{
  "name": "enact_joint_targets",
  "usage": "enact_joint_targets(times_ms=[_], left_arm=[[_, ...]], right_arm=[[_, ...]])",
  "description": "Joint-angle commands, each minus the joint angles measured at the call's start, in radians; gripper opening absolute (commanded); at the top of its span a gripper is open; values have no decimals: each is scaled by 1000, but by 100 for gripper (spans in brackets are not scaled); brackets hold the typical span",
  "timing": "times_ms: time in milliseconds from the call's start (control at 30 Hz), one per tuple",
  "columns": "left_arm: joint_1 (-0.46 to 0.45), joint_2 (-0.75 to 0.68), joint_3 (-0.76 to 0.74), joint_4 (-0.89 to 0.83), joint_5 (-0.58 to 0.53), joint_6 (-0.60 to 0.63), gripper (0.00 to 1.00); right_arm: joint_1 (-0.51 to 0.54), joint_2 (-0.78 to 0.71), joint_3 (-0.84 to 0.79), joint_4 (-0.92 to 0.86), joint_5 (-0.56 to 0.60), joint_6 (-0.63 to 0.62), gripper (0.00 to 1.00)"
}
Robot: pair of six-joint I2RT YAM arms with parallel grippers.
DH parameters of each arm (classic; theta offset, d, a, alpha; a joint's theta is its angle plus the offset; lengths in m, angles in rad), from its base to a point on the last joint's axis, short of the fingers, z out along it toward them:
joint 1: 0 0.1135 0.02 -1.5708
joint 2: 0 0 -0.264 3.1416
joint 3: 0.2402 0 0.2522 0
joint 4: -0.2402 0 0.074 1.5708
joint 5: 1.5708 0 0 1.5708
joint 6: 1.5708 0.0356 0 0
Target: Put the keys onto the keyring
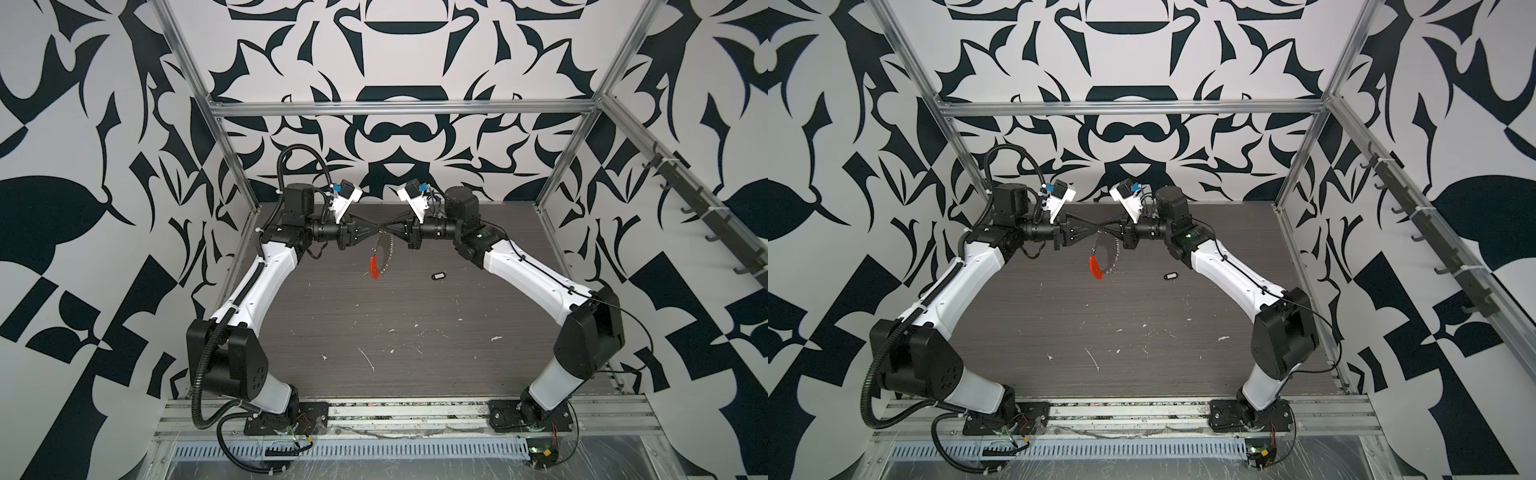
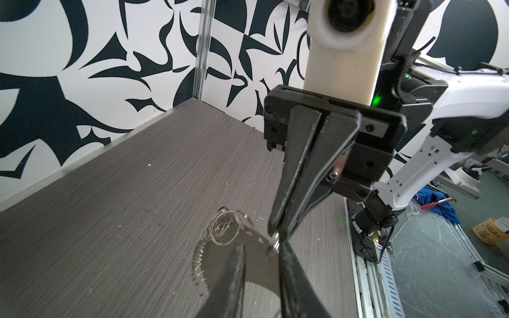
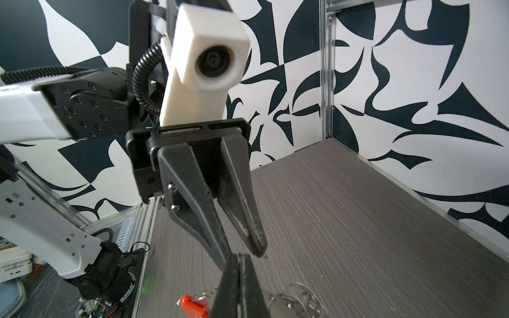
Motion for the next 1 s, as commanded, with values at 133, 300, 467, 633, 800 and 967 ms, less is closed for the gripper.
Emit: enact_joint_targets(times_ms=[133,300,467,633,800,967], left_arm=[[-3,28,35,-3,67,-27,23],[-6,28,31,-5,82,-30,24],[-6,21,24,-5,98,-27,24],[-6,22,27,-22,100,-28,15],[-6,18,28,-36,100,-22,9],[-6,17,34,-59,104,-17,4]], right_arm=[[22,10,47,110,-34,37,0],[22,17,47,143,-40,60,0],[21,26,49,169,-45,84,0],[24,26,45,181,-42,91,0],[21,17,43,172,-20,77,0],[18,8,42,174,-3,75,0]])
